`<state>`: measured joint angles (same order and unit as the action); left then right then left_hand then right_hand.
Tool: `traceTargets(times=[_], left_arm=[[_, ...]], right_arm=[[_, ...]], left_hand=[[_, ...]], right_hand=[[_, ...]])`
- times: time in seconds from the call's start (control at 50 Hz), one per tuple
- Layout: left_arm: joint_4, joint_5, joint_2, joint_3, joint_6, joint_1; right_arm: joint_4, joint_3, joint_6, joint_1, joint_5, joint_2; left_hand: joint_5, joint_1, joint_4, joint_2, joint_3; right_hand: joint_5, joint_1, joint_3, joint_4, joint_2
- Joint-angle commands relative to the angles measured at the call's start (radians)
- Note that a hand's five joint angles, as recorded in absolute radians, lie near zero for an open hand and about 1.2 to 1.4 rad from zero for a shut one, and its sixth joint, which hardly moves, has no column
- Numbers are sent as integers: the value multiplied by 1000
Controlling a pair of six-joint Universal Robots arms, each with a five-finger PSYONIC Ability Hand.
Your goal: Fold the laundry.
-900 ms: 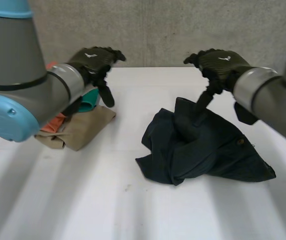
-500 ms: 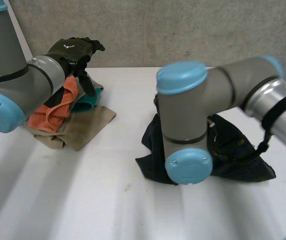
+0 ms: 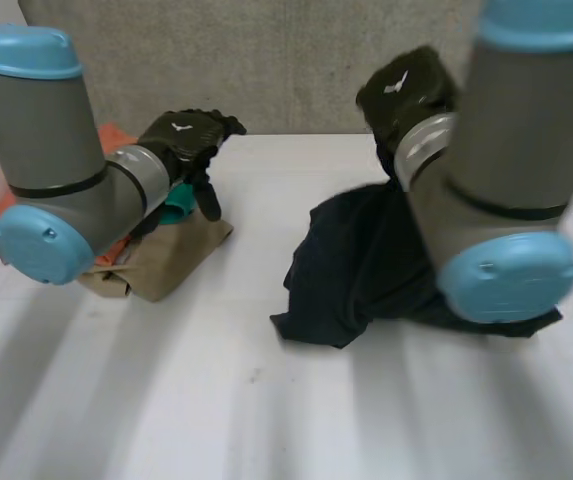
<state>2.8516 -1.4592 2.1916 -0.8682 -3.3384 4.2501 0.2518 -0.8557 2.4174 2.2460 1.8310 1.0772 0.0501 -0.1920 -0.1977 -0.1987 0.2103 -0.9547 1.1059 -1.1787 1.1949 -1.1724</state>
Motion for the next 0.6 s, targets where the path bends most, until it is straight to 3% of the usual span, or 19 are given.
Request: traceTargets(times=[0.02, 0.16, 0.28, 0.32, 0.36, 0.38, 0.4, 0.44, 0.46, 0.54, 0.6], left_arm=[[6, 79, 89, 80, -1, -67], [-4, 131, 197, 198, -4, -145], [-47, 122, 281, 267, -30, -187], [-63, 99, 309, 288, -53, -188], [-60, 70, 326, 308, -65, -185], [-48, 22, 336, 330, -73, -181], [-37, -7, 339, 343, -79, -176], [-12, -79, 341, 376, -85, -168], [15, -154, 335, 408, -87, -159], [115, -288, 268, 483, -79, -142], [210, -287, 217, 517, -70, -136]], right_arm=[[-6, -177, 311, -88, -292, 230], [-46, -298, 480, -146, -481, 331], [-97, -361, 493, -171, -522, 365], [-108, -375, 494, -181, -532, 368], [-117, -379, 493, -189, -532, 365], [-123, -381, 491, -194, -532, 363], [-135, -378, 485, -201, -526, 356], [-150, -373, 476, -210, -523, 336], [-167, -358, 462, -221, -513, 305], [-238, -271, 431, -232, -486, 206], [-333, -183, 428, -235, -463, 133]], left_hand=[[-50, 17, 23, 24, -36], [-50, 17, 23, 24, -36], [-50, 17, 23, 24, -36], [330, -363, -357, -356, 345], [750, -783, -777, -776, 764], [1110, -1142, -1136, -1136, 1124], [1171, -1204, -1198, -1197, 1185], [1172, -1204, -1199, -1198, 1186], [1172, -1204, -1199, -1198, 1186], [1172, -1204, -1199, -1198, 1186], [1172, -1204, -1199, -1198, 1186]], right_hand=[[-267, 290, -218, 201, -224], [-267, 290, -218, 201, -224], [-267, 290, -218, 201, -224], [-267, 290, -218, 201, -224], [-267, 290, -218, 201, -224], [-267, 290, -218, 201, -224], [-267, 290, -218, 201, -224], [-267, 290, -218, 201, -224], [-267, 290, -218, 201, -224], [-267, 290, -218, 201, -224], [-267, 290, -218, 201, -224]])
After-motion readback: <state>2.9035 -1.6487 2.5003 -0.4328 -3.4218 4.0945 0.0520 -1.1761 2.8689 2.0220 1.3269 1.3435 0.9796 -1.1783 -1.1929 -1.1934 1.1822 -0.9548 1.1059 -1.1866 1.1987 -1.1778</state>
